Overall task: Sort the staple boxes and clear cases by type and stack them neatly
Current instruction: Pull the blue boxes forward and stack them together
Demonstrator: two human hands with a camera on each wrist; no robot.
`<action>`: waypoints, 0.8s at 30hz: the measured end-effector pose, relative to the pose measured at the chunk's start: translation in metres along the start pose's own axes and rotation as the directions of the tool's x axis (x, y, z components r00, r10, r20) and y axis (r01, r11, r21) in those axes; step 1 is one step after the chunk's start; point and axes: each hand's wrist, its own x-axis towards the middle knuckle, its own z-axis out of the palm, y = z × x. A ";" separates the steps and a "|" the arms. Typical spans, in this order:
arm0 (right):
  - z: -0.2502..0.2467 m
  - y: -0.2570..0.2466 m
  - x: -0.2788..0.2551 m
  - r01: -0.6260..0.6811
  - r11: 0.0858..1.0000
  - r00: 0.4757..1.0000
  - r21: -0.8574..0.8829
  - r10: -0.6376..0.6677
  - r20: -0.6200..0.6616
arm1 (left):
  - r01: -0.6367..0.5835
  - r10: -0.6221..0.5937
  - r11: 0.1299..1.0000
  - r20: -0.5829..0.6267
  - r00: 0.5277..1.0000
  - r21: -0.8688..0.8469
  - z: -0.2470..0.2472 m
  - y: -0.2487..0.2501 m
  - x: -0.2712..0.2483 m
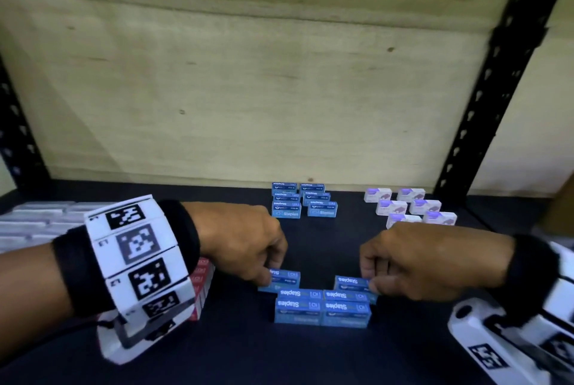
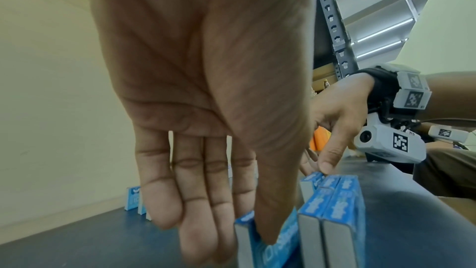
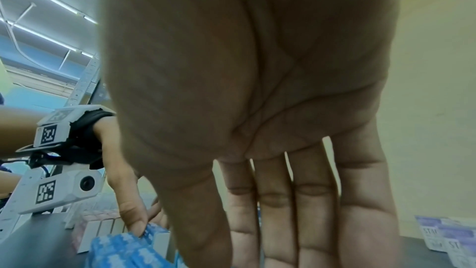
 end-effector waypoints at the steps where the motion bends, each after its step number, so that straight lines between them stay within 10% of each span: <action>1: 0.001 -0.001 -0.001 0.004 1.000 1.000 0.003 -0.004 0.001 | -0.001 0.001 1.000 0.004 1.000 -0.017 0.001 0.000 -0.001; 24: 0.010 -0.019 0.001 0.044 0.998 0.996 -0.055 -0.048 -0.078 | -0.038 0.038 0.999 -0.003 0.999 -0.003 -0.001 0.023 0.001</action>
